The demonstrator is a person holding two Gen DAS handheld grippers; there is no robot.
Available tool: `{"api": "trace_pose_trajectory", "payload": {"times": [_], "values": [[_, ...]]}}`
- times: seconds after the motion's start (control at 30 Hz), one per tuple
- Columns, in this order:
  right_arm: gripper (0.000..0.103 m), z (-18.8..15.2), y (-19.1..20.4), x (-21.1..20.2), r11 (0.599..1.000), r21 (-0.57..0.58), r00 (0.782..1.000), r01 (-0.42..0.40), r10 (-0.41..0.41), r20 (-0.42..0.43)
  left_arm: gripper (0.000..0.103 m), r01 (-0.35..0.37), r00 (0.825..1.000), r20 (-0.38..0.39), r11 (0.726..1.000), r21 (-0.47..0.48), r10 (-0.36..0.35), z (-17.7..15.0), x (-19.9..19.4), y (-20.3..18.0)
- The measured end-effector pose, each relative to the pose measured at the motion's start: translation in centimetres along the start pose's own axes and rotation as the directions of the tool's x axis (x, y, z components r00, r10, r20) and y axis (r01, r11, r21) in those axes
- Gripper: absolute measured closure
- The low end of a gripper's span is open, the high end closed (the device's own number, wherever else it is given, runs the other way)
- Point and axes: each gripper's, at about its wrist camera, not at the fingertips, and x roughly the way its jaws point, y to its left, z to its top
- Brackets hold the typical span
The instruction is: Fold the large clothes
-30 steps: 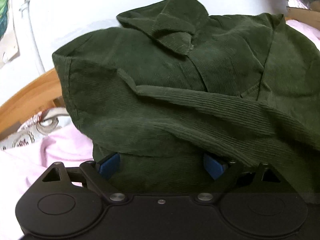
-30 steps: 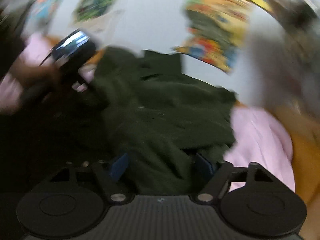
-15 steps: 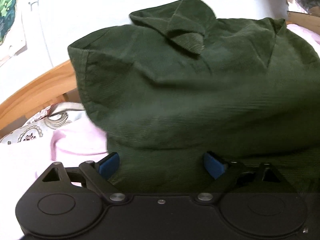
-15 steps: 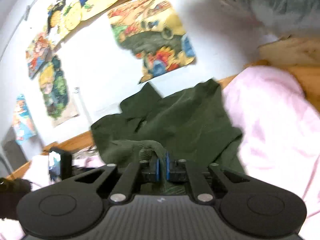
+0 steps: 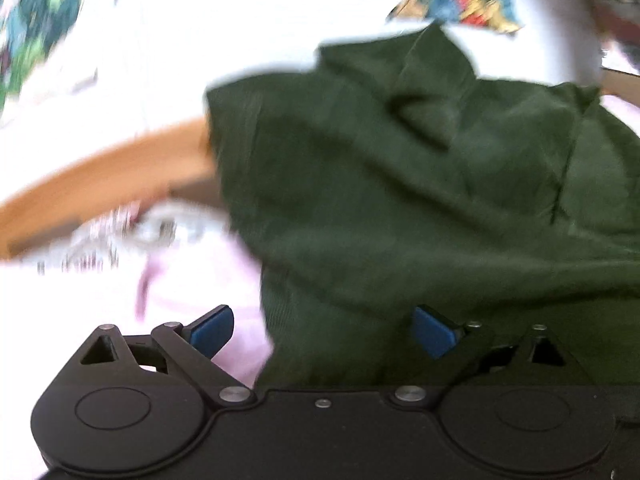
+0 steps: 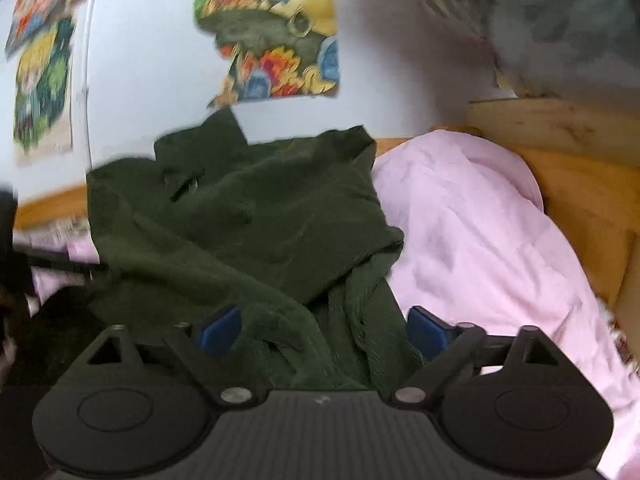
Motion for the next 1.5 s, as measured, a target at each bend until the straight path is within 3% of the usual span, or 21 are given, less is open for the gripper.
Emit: {"api": "trace_pose_trajectory", "payload": {"times": [0.07, 0.13, 0.2, 0.3, 0.37, 0.47, 0.63, 0.77, 0.9, 1.03, 1.13, 1.27, 1.33, 1.47, 1.5], "values": [[0.005, -1.1, 1.2, 1.2, 0.988, -0.123, 0.992, 0.098, -0.107, -0.071, 0.006, -0.078, 0.997, 0.023, 0.996, 0.048, 0.077, 0.9, 0.6, -1.0], [0.004, -2.5, 2.1, 2.2, 0.955, -0.230, 0.975, 0.187, -0.210, -0.079, 0.006, -0.154, 0.988, 0.009, 0.987, 0.055, 0.153, 1.9, 2.0, -1.4], [0.001, -3.2, 2.0, 2.6, 0.953, -0.226, 0.971, 0.204, -0.225, -0.075, 0.004, -0.183, 0.982, -0.029, 0.982, 0.053, 0.185, 2.5, 4.0, -1.3], [0.001, -3.4, 1.9, 2.8, 0.955, -0.214, 0.971, 0.203, -0.224, -0.078, 0.003, -0.248, 0.960, -0.113, 0.966, 0.072, 0.255, 2.4, 7.1, -1.2], [0.001, -3.6, 1.8, 2.4, 0.960, -0.202, 0.974, 0.195, -0.214, -0.079, 0.000, -0.253, 0.957, -0.138, 0.967, 0.027, 0.254, 2.2, 8.0, -0.5], [0.000, -3.0, 1.3, 1.8, 0.974, -0.164, 0.984, 0.159, -0.170, -0.057, 0.002, -0.242, 0.963, -0.140, 0.968, -0.063, 0.231, 1.7, 7.0, 0.5], [0.000, -1.8, -0.1, 0.1, 0.992, -0.044, 0.993, 0.116, -0.115, 0.016, 0.001, -0.184, 0.980, -0.087, 0.981, -0.066, 0.178, 0.9, 4.3, 1.1], [0.000, -1.3, -0.8, -1.2, 0.992, 0.063, 0.988, 0.105, -0.111, 0.109, 0.001, -0.116, 0.991, 0.059, 0.987, -0.108, 0.123, 1.5, 1.0, 1.7], [0.000, -1.7, -0.9, -0.9, 0.989, 0.117, 0.988, 0.090, -0.103, 0.112, 0.001, -0.129, 0.971, 0.190, 0.988, -0.081, 0.143, 4.9, 0.0, 2.0], [0.000, -1.9, -0.6, -0.7, 0.989, 0.131, 0.991, 0.074, -0.087, 0.098, 0.001, -0.153, 0.954, 0.264, 0.988, 0.018, 0.143, 10.3, 2.2, 1.7], [0.000, -1.9, -0.2, -1.0, 0.991, 0.120, 0.992, 0.064, -0.077, 0.104, 0.001, -0.131, 0.955, 0.274, 0.991, 0.034, 0.117, 13.6, 4.0, 1.0], [0.000, -1.9, -0.3, -1.2, 0.990, 0.125, 0.991, 0.061, -0.075, 0.114, 0.001, -0.028, 0.968, 0.248, 0.998, -0.047, 0.039, 16.7, 6.4, 0.0], [0.000, -2.0, -0.6, -1.3, 0.988, 0.147, 0.991, 0.054, -0.071, 0.114, 0.001, -0.014, 0.975, 0.222, 0.996, -0.089, 0.034, 17.3, 7.6, -0.6], [0.000, -2.1, -1.0, -1.2, 0.982, 0.183, 0.992, 0.043, -0.063, 0.106, 0.021, 0.004, 0.989, 0.147, 0.974, -0.228, 0.031, 17.6, 9.7, -0.8], [0.000, -2.1, -1.1, -1.2, 0.982, 0.185, 0.992, 0.040, -0.060, 0.108, 0.030, 0.023, 0.990, 0.141, 0.963, -0.268, 0.015, 17.5, 10.0, -0.7]]}}
